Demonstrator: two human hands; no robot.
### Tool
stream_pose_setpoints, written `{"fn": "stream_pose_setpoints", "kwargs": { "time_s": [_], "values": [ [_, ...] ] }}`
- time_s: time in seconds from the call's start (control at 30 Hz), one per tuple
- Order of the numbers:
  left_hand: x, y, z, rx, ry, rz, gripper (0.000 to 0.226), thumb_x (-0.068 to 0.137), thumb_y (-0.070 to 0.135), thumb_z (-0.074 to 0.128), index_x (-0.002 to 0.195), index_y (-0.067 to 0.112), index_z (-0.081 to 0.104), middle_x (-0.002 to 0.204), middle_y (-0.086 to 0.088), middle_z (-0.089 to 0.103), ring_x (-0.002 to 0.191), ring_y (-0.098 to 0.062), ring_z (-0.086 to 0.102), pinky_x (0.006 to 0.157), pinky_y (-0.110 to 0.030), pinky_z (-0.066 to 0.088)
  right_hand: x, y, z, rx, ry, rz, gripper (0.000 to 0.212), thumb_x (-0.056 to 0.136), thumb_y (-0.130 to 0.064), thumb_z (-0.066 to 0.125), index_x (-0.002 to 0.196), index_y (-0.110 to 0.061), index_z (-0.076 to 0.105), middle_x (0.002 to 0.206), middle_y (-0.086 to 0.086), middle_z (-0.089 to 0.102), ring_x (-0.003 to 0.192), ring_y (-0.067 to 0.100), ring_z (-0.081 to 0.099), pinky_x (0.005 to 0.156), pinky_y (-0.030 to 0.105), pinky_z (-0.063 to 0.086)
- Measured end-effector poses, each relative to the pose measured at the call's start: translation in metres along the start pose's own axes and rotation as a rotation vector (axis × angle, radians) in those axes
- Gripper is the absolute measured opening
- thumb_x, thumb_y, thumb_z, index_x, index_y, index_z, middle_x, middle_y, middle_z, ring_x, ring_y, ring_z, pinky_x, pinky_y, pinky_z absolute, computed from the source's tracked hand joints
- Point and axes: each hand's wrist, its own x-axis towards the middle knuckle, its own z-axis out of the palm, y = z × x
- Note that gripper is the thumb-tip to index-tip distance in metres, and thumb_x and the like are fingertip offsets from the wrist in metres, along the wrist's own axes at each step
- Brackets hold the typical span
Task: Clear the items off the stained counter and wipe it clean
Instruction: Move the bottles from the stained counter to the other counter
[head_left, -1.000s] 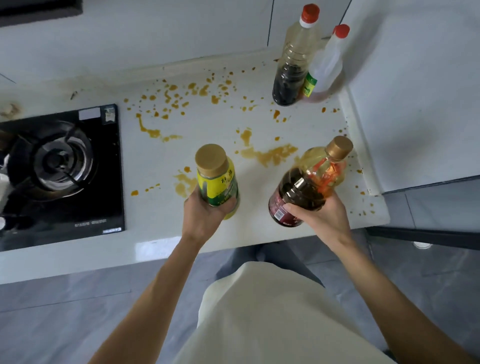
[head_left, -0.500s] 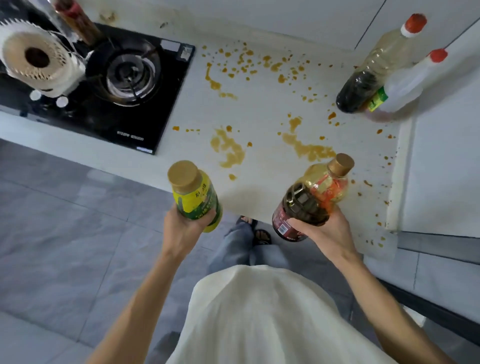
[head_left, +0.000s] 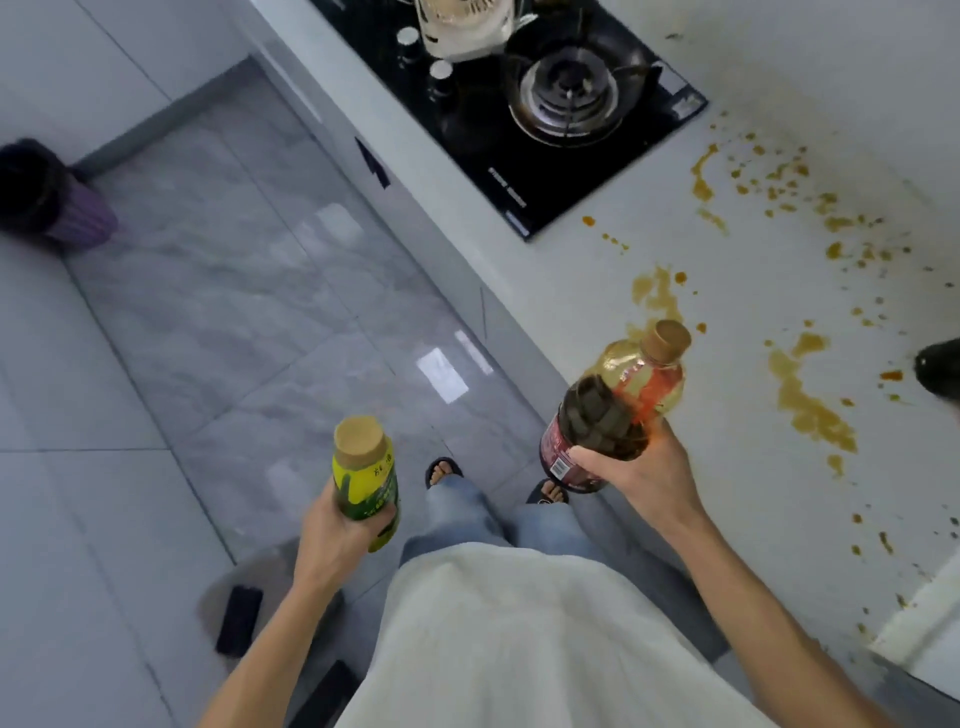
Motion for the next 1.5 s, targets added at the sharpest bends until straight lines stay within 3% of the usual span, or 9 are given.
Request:
{"fn": "stream_pose_setpoints", "kwargs": {
  "time_s": [0.17,0.3,0.47,0.63,0.83,0.97,1.17,1.3,1.5],
  "values": [
    [0.005,-0.045,-0.033,-0.072,0.072,-0.106,0.052,0.063,0.050,0.085,0.110,0.041,0.062,0.101,0.016,0.075,0.092,-0.010,0.071,0.076,-0.034,0.054,0.021,-0.029,0.054,-0.096,-0.133,-0.035,0.079,0.055,-0.056,0.095,0.126,-0.043,0.061,0.116,-0.021,0.071,0.108,-0.004,0.067,0.088,0.021,0.058],
    [0.035,-0.052,-0.063,-0.123,0.096,-0.132,0.042,0.067,0.045,0.086,0.100,0.046,0.061,0.096,0.024,0.071,0.091,-0.001,0.068,0.071,-0.028,0.052,0.028,-0.051,0.092,-0.164,-0.178,-0.063,0.081,0.054,-0.058,0.092,0.126,-0.040,0.061,0.117,-0.019,0.071,0.111,0.005,0.067,0.093,0.032,0.059],
    [0.090,-0.024,-0.101,-0.162,0.138,-0.084,0.041,0.072,0.040,0.089,0.103,0.045,0.063,0.090,0.029,0.068,0.083,0.014,0.063,0.063,-0.011,0.044,0.047,-0.078,0.128,-0.190,-0.197,-0.064,0.085,0.053,-0.056,0.092,0.129,-0.037,0.060,0.118,-0.016,0.071,0.111,0.007,0.067,0.089,0.030,0.057],
    [0.137,0.002,-0.139,-0.226,0.179,-0.078,0.045,0.072,0.038,0.090,0.093,0.058,0.056,0.083,0.042,0.065,0.084,0.032,0.056,0.057,-0.002,0.045,0.074,-0.105,0.148,-0.257,-0.201,-0.083,0.075,0.054,-0.059,0.092,0.116,-0.067,0.051,0.109,-0.040,0.065,0.102,-0.017,0.061,0.078,0.016,0.049],
    [0.182,0.003,-0.165,-0.256,0.194,-0.123,0.047,0.071,0.032,0.091,0.094,0.054,0.056,0.088,0.054,0.060,0.085,0.031,0.057,0.057,0.000,0.046,0.131,-0.144,0.175,-0.336,-0.255,-0.089,0.088,0.049,-0.065,0.090,0.127,-0.048,0.053,0.120,-0.020,0.064,0.108,0.002,0.062,0.079,0.018,0.048],
    [0.198,-0.009,-0.175,-0.234,0.219,-0.216,0.049,0.071,0.032,0.093,0.092,0.055,0.056,0.084,0.036,0.065,0.080,0.021,0.063,0.062,-0.006,0.044,0.181,-0.176,0.206,-0.358,-0.311,-0.124,0.091,0.055,-0.051,0.095,0.135,-0.033,0.056,0.126,-0.010,0.065,0.115,0.016,0.064,0.086,0.025,0.049],
    [0.202,-0.033,-0.189,-0.269,0.248,-0.347,0.048,0.076,0.026,0.090,0.104,0.047,0.057,0.100,0.020,0.069,0.092,-0.007,0.067,0.075,-0.028,0.051,0.247,-0.245,0.271,-0.399,-0.391,-0.230,0.086,0.062,-0.044,0.097,0.136,-0.036,0.054,0.130,-0.008,0.063,0.117,0.015,0.061,0.098,0.037,0.057],
    [0.203,-0.044,-0.200,-0.301,0.289,-0.440,0.051,0.077,0.024,0.091,0.119,0.030,0.061,0.109,0.005,0.071,0.100,-0.022,0.067,0.087,-0.041,0.054,0.278,-0.290,0.317,-0.410,-0.414,-0.280,0.088,0.063,-0.046,0.096,0.139,-0.032,0.054,0.130,-0.007,0.064,0.116,0.014,0.060,0.093,0.031,0.056],
    [0.241,-0.062,-0.241,-0.328,0.293,-0.535,0.055,0.076,0.027,0.092,0.122,0.025,0.063,0.110,0.004,0.071,0.100,-0.022,0.066,0.086,-0.039,0.053,0.319,-0.345,0.380,-0.411,-0.464,-0.283,0.086,0.064,-0.045,0.097,0.138,-0.035,0.053,0.131,-0.007,0.064,0.119,0.014,0.060,0.090,0.025,0.053]
  ]
}}
